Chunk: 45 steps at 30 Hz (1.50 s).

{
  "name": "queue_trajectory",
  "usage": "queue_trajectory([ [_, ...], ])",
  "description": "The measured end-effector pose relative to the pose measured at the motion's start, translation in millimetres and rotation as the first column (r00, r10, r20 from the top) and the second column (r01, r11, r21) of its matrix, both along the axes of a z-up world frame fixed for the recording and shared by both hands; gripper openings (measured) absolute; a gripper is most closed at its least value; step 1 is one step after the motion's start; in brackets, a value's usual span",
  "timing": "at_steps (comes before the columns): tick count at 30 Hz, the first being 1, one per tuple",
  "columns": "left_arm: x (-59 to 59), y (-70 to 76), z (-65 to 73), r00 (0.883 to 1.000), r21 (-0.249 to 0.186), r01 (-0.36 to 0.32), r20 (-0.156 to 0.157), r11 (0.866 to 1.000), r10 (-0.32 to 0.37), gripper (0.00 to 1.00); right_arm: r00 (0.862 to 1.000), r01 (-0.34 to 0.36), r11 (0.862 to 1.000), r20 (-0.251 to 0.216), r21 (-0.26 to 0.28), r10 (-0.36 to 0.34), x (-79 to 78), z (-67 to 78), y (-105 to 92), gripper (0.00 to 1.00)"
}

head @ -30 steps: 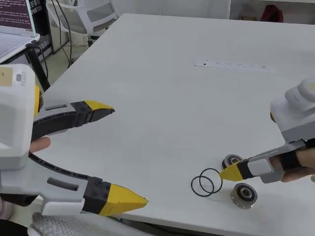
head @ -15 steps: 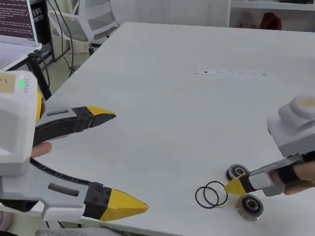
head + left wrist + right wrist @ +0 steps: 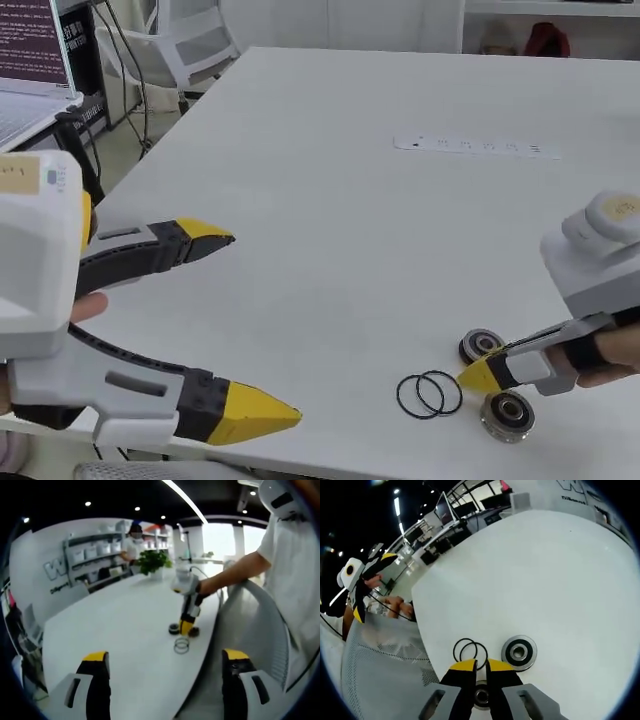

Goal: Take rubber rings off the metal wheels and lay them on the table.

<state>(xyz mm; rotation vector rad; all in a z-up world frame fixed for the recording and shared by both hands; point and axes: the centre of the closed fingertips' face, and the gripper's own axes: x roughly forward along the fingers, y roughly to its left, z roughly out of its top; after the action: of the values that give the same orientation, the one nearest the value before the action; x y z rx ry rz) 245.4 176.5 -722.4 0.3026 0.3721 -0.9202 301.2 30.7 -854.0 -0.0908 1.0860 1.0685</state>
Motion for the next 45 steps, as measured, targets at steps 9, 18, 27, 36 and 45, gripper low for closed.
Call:
queue_trajectory([
  [9, 0.0, -4.8, 0.7, 1.000, 0.011, -0.009, 0.000, 1.000, 0.009, 0.94, 0.994, 0.001, 0.998, 0.105, 0.065, -0.007, 16.1, 24.7, 0.6, 0.06],
  [18, 6.9, -14.4, 8.7, 0.999, 0.012, -0.031, 0.010, 0.999, 0.031, 0.93, 0.981, -0.042, 0.988, 0.194, 0.147, 0.013, 23.7, 52.5, 1.6, 0.10],
  [27, 20.1, -36.2, 15.7, 1.000, 0.014, -0.025, 0.011, 1.000, 0.025, 0.92, 0.949, -0.111, 0.965, 0.315, 0.239, 0.032, 30.7, 84.9, -6.8, 0.21],
  [36, 38.3, -69.4, 20.6, 1.000, 0.021, 0.023, 0.015, 1.000, -0.024, 0.89, 0.915, -0.146, 0.954, 0.404, 0.263, 0.029, 36.8, 91.7, -36.1, 0.32],
  [45, 60.8, -105.4, 28.1, 0.997, 0.017, 0.071, 0.042, 0.997, -0.072, 0.87, 0.914, -0.111, 0.958, 0.405, 0.265, -0.006, 47.5, 73.2, -61.7, 0.31],
])
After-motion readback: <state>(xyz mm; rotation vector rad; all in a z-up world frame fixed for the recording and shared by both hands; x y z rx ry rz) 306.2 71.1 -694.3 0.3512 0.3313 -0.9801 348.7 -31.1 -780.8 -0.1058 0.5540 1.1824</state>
